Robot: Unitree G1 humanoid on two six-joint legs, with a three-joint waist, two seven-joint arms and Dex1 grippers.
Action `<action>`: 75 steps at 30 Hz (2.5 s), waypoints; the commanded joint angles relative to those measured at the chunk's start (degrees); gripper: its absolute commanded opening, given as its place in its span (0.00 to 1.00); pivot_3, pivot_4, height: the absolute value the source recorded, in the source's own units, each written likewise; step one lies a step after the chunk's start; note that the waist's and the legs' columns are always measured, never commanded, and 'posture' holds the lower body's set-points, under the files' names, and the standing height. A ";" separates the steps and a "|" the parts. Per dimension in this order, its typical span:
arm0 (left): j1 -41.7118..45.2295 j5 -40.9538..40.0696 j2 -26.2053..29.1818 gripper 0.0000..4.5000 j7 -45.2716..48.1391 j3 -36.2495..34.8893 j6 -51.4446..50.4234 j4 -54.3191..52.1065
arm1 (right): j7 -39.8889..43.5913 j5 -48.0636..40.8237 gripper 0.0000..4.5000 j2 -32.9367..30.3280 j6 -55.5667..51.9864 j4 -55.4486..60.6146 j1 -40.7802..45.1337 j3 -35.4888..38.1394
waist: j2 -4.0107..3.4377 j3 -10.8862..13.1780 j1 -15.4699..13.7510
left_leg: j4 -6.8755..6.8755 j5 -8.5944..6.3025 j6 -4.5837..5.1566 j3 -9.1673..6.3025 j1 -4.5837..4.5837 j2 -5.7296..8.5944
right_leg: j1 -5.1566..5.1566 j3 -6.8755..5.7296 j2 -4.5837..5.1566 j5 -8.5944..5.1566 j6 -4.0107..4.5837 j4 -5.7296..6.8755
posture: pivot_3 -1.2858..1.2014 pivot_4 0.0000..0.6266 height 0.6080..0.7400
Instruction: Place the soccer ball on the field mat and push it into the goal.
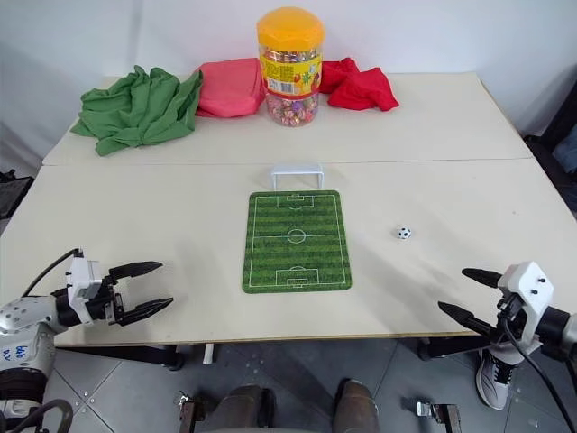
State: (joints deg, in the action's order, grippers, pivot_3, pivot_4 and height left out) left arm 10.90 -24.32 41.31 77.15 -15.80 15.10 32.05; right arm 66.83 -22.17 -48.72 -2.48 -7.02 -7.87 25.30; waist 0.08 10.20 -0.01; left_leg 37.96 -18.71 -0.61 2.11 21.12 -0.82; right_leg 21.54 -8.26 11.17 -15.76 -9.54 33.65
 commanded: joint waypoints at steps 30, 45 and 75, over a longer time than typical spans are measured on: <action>-0.15 -6.04 -4.03 1.00 13.08 2.77 4.22 -7.49 | 4.04 17.53 0.99 -0.08 -5.19 -33.26 52.62 -31.53 | -0.01 0.03 0.33 | 0.13 -0.06 0.00 0.15 0.17 -0.05 | 0.18 0.08 -0.07 0.02 0.03 0.00 | 0.52 0.24 1.00; 0.03 -7.73 -3.14 1.00 11.87 2.65 2.60 -10.22 | 3.77 19.43 0.11 3.13 -0.95 -40.96 57.04 -30.39 | -0.03 0.04 1.73 | 0.20 -0.07 0.00 0.17 0.10 -0.07 | 0.15 0.09 -0.07 0.02 0.02 0.08 | 0.52 0.24 1.00; -2.47 -7.63 -4.20 1.00 7.54 1.18 1.46 -14.22 | -9.80 27.64 0.66 22.60 8.30 -62.82 76.44 -32.43 | -0.22 0.15 3.40 | 0.13 -0.07 -0.02 0.25 0.09 -0.09 | 0.26 0.15 -0.08 0.02 0.02 0.16 | 0.52 0.24 1.00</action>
State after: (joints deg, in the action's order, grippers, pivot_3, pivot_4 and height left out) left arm 8.97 -30.57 36.66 85.14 -13.32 16.75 20.11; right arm 58.74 5.86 -26.14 4.35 -69.72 66.13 -8.51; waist -0.14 10.35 3.38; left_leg 38.10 -18.78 -0.63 2.36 21.21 -0.92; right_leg 21.81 -8.11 11.09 -15.74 -9.52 33.82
